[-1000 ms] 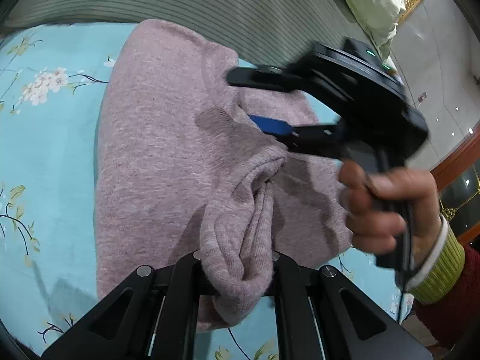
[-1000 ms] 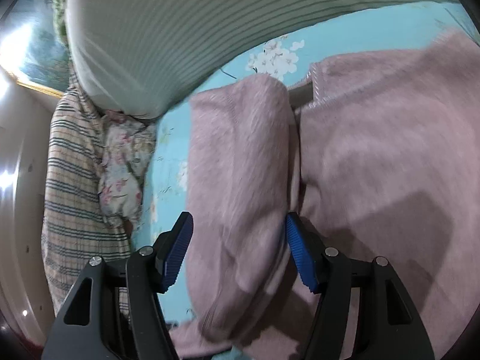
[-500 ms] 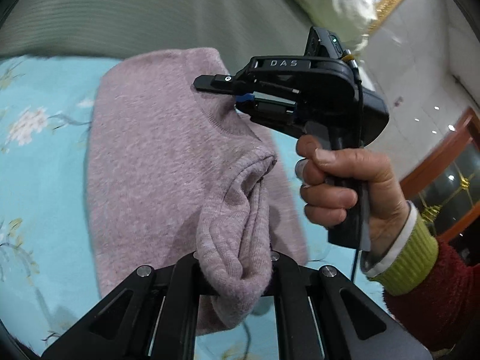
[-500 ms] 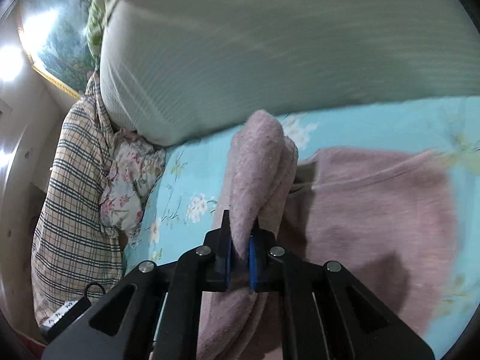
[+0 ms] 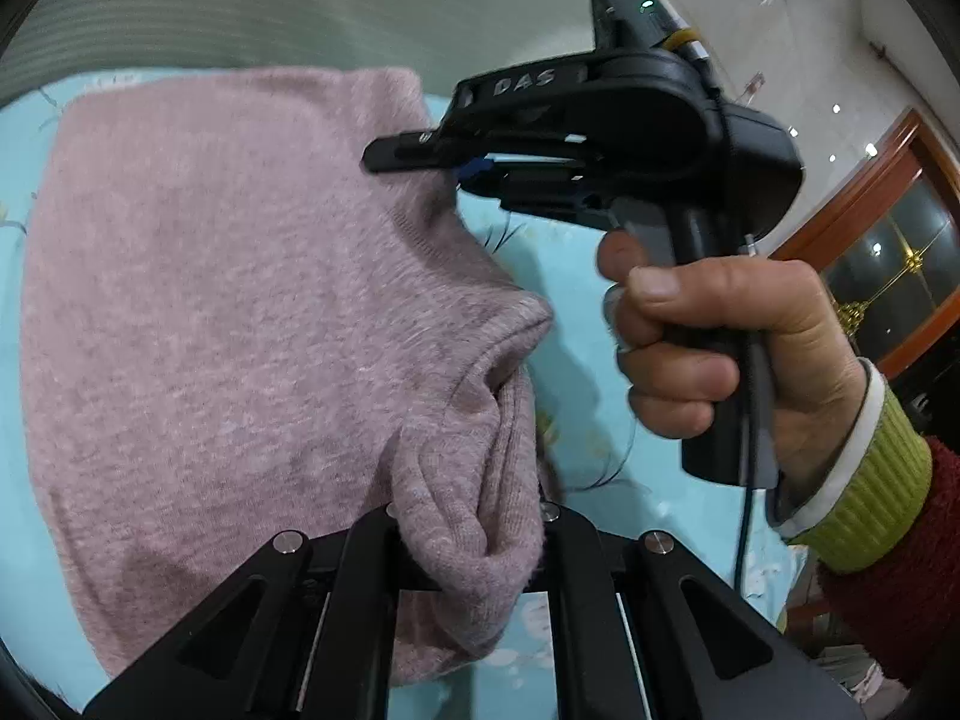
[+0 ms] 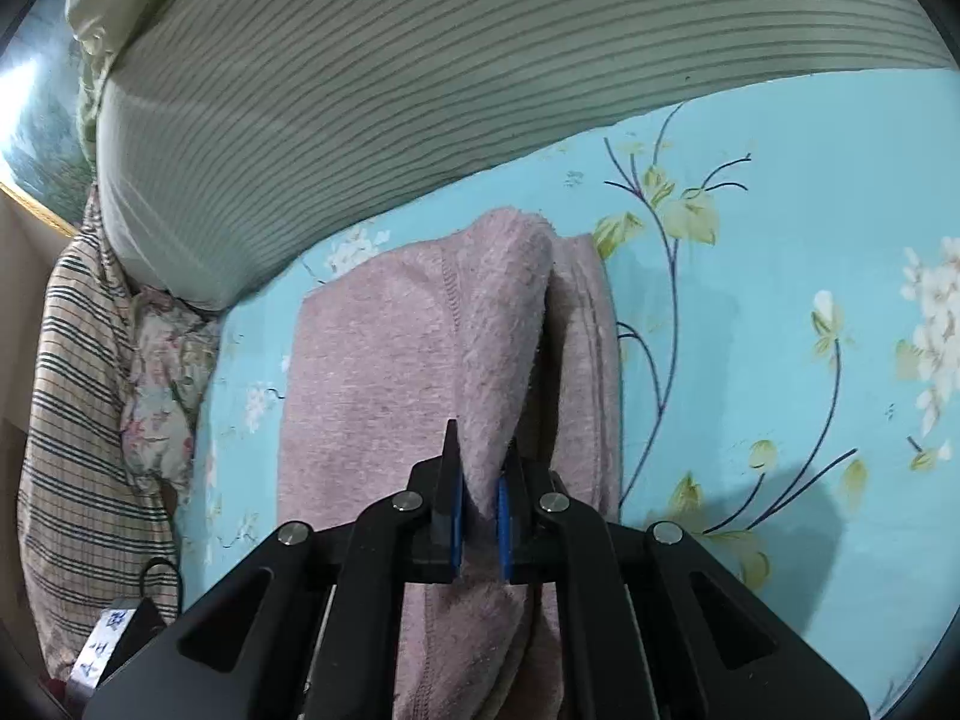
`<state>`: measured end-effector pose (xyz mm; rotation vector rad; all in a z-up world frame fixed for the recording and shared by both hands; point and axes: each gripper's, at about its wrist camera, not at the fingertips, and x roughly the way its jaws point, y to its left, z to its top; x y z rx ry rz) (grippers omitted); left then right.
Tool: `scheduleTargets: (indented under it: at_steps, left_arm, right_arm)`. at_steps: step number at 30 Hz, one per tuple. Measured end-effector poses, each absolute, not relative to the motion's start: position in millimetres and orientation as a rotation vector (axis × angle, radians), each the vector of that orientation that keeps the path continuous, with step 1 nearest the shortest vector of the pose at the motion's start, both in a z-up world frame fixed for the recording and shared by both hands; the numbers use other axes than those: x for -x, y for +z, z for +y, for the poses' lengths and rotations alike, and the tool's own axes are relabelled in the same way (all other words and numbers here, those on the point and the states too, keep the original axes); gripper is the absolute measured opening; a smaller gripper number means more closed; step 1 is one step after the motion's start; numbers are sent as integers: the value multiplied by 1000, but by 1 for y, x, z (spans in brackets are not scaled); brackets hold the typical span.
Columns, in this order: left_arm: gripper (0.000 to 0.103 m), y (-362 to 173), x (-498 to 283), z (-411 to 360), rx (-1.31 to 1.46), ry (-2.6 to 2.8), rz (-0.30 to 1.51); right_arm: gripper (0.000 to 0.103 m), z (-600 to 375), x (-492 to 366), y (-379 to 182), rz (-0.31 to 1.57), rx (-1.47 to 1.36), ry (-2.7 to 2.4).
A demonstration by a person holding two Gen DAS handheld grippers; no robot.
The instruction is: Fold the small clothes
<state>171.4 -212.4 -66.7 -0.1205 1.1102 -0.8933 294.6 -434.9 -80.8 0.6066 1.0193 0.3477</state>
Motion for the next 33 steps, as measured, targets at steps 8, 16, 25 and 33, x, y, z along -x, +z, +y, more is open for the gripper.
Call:
scheduleTargets:
  at_steps: [8, 16, 25, 33]
  left_arm:
    - [7, -62, -180, -245, 49, -855, 1105]
    - [49, -73, -180, -245, 53, -868, 1178]
    - [70, -58, -198, -164, 178, -704, 1136]
    - [73, -88, -270, -122, 352, -547, 1193]
  right_arm:
    - [10, -436, -304, -95, 1056, -557, 297]
    - [21, -443, -289, -87, 1053, -539, 236]
    - [62, -449, -256, -96, 1079, -592, 252]
    - [65, -451, -270, -117, 1108, -650, 300]
